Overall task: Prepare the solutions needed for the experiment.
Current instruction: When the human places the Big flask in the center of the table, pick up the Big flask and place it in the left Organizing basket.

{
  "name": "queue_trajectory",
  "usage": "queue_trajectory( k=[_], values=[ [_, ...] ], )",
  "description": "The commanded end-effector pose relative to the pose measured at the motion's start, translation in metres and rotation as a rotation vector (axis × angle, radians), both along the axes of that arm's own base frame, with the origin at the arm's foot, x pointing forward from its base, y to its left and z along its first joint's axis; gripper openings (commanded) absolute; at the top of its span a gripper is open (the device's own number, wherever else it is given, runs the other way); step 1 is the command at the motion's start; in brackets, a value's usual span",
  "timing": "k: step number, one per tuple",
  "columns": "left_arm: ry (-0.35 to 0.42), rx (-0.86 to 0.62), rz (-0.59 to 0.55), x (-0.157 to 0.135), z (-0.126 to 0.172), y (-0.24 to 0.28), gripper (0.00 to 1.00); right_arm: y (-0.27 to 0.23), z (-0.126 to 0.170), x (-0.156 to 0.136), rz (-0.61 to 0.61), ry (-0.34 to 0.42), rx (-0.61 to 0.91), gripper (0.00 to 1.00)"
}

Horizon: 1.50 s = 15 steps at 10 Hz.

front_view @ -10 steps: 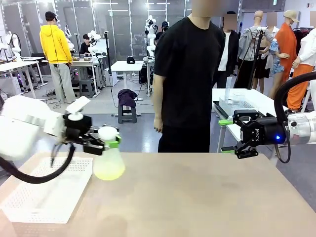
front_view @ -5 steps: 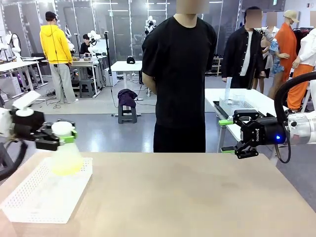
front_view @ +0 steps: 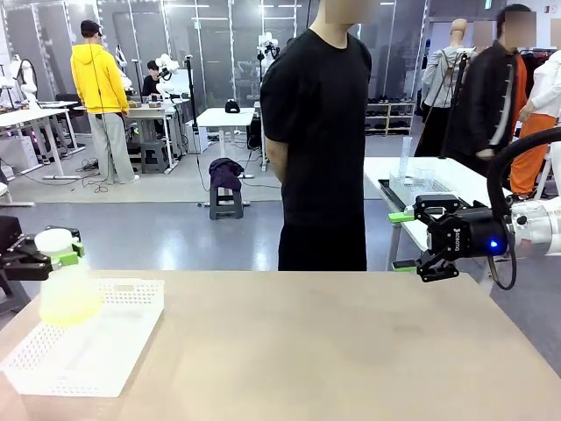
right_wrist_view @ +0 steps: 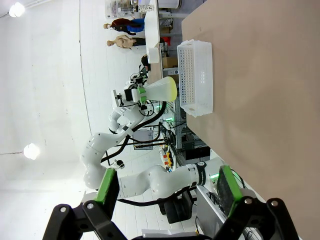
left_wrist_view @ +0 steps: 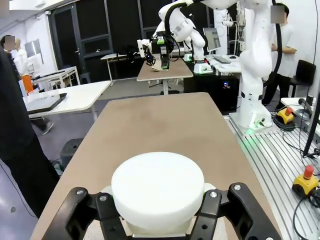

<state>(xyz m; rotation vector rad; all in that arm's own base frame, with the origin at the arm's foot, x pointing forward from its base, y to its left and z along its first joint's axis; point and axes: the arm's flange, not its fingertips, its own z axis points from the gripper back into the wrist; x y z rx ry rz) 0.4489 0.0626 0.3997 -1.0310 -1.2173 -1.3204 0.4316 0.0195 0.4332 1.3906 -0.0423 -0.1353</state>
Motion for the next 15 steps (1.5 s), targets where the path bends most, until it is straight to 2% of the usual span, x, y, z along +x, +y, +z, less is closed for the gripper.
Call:
queue_trajectory(
  k=[1, 7, 15],
  values=[
    [-0.022, -0.012, -0.063, 0.014, -0.013, 0.006, 0.00, 0.001, 0.001, 0.000, -0.003, -0.005, 0.000, 1.00],
    [0.019, -0.072, -0.110, 0.036, -0.067, 0.001, 0.00, 0.001, 0.001, 0.000, -0.003, -0.005, 0.000, 1.00],
    [0.035, -0.030, -0.118, 0.054, -0.106, -0.016, 0.00, 0.001, 0.001, 0.000, -0.003, -0.005, 0.000, 1.00]
  ],
)
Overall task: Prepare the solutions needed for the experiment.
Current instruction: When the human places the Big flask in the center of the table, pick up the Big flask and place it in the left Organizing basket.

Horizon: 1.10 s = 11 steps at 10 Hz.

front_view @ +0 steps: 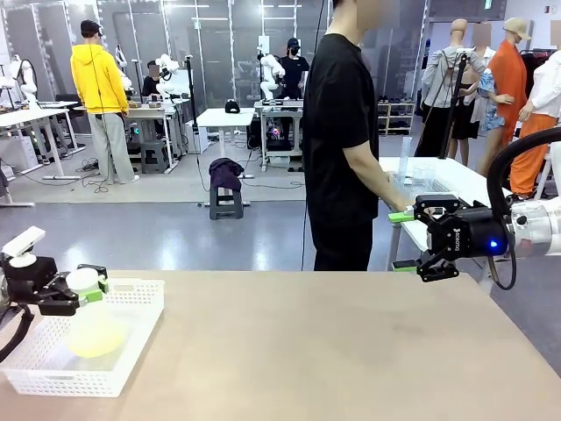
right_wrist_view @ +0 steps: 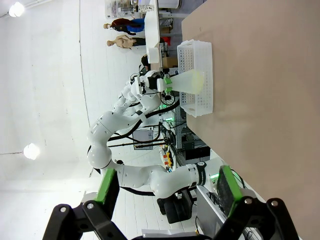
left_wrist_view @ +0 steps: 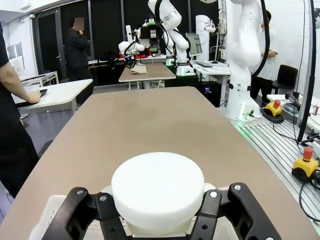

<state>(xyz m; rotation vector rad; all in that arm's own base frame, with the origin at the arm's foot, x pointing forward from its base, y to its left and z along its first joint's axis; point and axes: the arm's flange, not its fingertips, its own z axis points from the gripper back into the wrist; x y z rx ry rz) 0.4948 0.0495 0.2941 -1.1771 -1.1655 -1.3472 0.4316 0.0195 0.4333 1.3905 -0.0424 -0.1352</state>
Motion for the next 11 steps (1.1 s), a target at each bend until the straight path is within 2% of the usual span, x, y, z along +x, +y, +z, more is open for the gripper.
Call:
queue_trajectory(
  k=[1, 3, 4, 5, 6, 7, 8, 9, 10, 11],
  values=[
    [-0.011, 0.020, -0.005, 0.008, -0.002, -0.004, 0.00, 0.001, 0.001, 0.000, -0.003, -0.004, 0.000, 1.00],
    [-0.008, 0.019, -0.006, 0.009, -0.005, -0.005, 0.00, 0.001, 0.001, 0.000, -0.003, -0.004, 0.000, 1.00],
    [-0.001, 0.022, -0.007, 0.010, -0.008, -0.005, 0.39, 0.001, 0.001, 0.000, -0.003, -0.004, 0.000, 1.00],
    [0.001, 0.024, -0.006, 0.009, -0.009, -0.003, 0.43, 0.001, 0.001, 0.000, -0.003, -0.004, 0.000, 1.00],
    [0.002, 0.018, -0.003, 0.009, -0.011, 0.000, 0.59, 0.001, 0.001, 0.000, -0.003, -0.004, 0.000, 1.00],
    [0.015, 0.037, -0.006, 0.008, -0.013, 0.002, 0.48, 0.001, 0.001, 0.000, -0.003, -0.004, 0.000, 1.00],
    [0.029, 0.048, -0.005, 0.006, -0.016, 0.003, 0.78, 0.001, 0.001, 0.000, -0.003, -0.004, 0.000, 1.00],
    [0.038, 0.062, 0.007, 0.004, -0.017, 0.008, 0.68, 0.001, 0.001, 0.000, -0.003, -0.004, 0.000, 1.00],
    [0.046, 0.072, 0.018, 0.002, -0.018, 0.010, 0.98, 0.001, 0.001, 0.000, -0.003, -0.004, 0.000, 1.00],
    [0.050, 0.075, 0.023, 0.001, -0.018, 0.014, 0.88, 0.001, 0.001, 0.000, -0.003, -0.004, 0.000, 1.00]
  ],
)
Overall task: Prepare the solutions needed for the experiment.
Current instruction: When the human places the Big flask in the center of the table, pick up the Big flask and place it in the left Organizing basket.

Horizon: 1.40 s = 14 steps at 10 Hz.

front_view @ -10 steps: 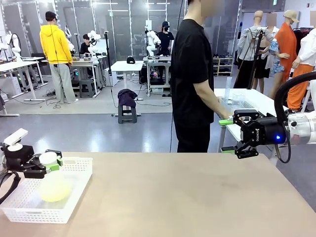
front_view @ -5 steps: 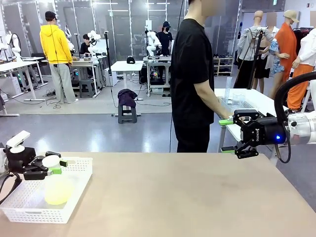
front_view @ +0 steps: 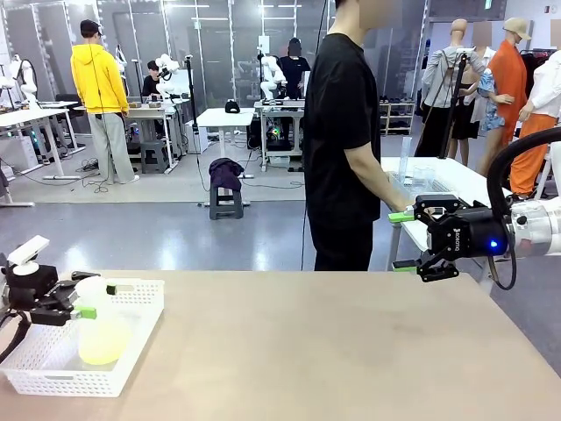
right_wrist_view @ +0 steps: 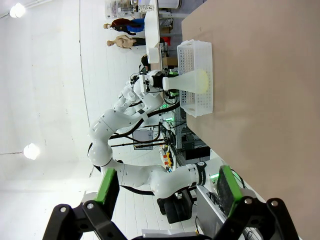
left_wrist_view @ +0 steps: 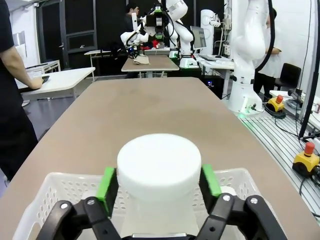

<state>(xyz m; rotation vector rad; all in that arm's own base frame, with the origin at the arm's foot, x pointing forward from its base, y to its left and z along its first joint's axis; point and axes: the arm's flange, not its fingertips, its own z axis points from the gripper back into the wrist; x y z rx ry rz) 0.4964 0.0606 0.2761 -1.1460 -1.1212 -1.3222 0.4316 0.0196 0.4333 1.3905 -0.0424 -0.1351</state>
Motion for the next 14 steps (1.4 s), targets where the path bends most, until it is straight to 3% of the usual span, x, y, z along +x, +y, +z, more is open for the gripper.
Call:
queue_trajectory(
  k=[1, 3, 4, 13, 14],
  values=[
    [0.021, 0.034, 0.004, -0.002, 0.001, 0.004, 1.00, 0.001, 0.001, 0.000, -0.003, -0.004, 0.000, 1.00],
    [0.076, 0.014, -0.007, -0.005, 0.000, 0.009, 1.00, 0.001, 0.001, 0.000, -0.003, -0.004, 0.000, 1.00],
    [0.010, 0.008, 0.013, -0.001, -0.001, 0.006, 1.00, 0.001, 0.001, 0.000, -0.003, -0.004, 0.000, 1.00],
    [0.025, 0.007, 0.014, -0.002, -0.002, 0.007, 1.00, 0.001, 0.001, 0.000, -0.003, -0.004, 0.000, 1.00],
    [0.028, 0.018, 0.063, -0.003, 0.003, 0.016, 1.00, 0.001, 0.001, 0.000, -0.003, -0.004, 0.000, 1.00]
  ],
)
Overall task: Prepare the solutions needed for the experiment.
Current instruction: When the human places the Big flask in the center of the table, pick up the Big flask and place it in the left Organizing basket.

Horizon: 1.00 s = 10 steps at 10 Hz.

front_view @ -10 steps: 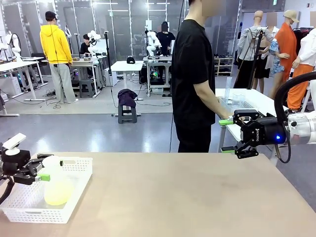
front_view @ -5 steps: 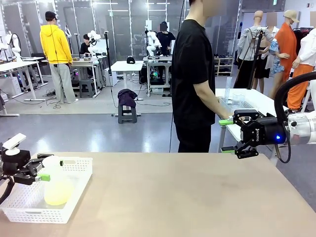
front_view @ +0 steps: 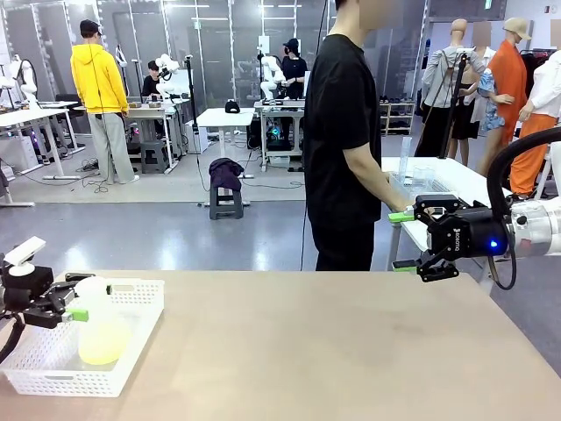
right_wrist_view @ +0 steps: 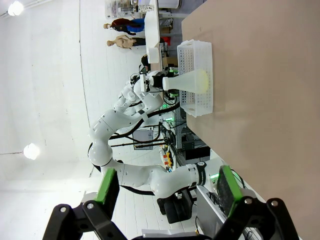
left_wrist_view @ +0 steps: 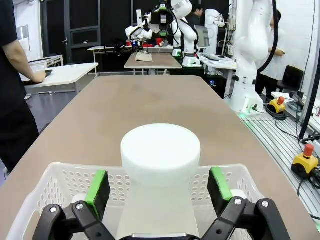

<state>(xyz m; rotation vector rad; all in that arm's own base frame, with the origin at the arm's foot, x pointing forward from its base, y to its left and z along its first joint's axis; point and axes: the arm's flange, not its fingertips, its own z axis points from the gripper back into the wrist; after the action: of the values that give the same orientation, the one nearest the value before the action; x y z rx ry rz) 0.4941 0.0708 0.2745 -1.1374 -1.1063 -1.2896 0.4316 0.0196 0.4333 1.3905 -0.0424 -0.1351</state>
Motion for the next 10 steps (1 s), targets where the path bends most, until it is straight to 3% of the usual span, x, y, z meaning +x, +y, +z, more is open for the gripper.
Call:
queue_trajectory(
  k=[1, 5, 10],
  values=[
    [0.019, 0.016, 0.064, -0.005, 0.012, 0.029, 1.00, 0.000, 0.001, 0.000, -0.003, -0.004, 0.000, 1.00],
    [0.159, 0.002, 0.015, -0.021, 0.033, 0.077, 1.00, 0.000, 0.001, 0.000, -0.003, -0.004, 0.000, 1.00],
    [0.564, -0.005, 0.122, -0.050, 0.100, 0.075, 1.00, 0.000, 0.001, 0.000, -0.003, -0.004, 0.000, 1.00]
  ],
)
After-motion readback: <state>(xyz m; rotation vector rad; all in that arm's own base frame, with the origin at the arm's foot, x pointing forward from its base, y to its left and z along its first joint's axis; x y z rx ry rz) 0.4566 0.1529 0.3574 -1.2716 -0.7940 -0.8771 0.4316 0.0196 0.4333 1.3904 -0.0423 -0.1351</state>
